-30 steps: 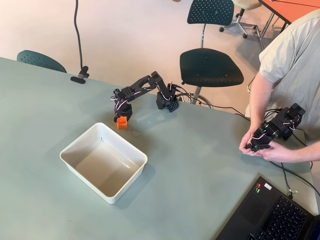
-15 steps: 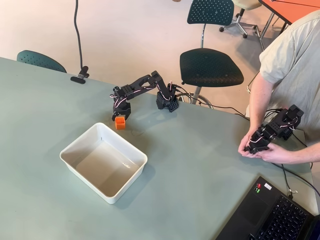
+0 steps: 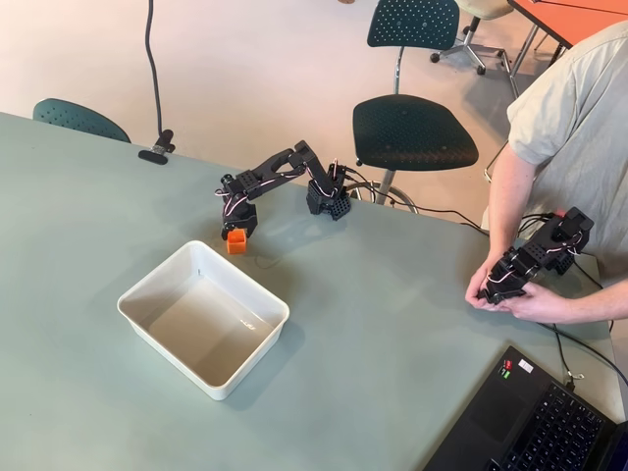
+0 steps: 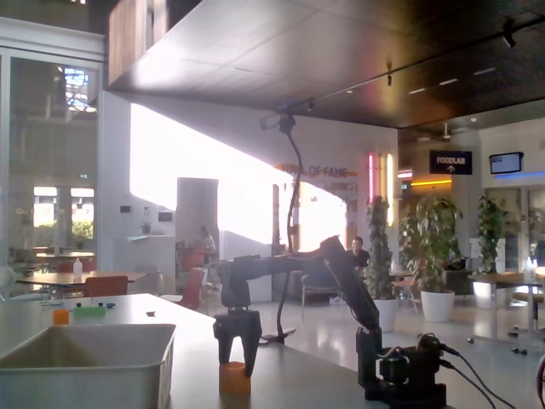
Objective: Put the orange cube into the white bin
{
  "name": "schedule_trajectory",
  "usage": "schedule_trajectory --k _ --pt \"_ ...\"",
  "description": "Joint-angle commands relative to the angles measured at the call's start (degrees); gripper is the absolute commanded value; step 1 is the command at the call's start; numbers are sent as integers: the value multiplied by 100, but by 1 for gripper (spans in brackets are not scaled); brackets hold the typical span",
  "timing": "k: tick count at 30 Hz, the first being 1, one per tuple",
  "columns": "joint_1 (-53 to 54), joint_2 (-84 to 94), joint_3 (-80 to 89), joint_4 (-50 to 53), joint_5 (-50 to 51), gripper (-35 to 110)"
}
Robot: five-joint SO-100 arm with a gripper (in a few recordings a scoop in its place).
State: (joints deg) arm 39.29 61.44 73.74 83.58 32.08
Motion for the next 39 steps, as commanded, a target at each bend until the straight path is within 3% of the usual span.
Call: schedule_trajectory --k 1,26,39 --pt "18 26 -149 -44 -18 34" --pt "18 149 -220 -53 -35 27" --pt "536 624 -1178 26 -211 27"
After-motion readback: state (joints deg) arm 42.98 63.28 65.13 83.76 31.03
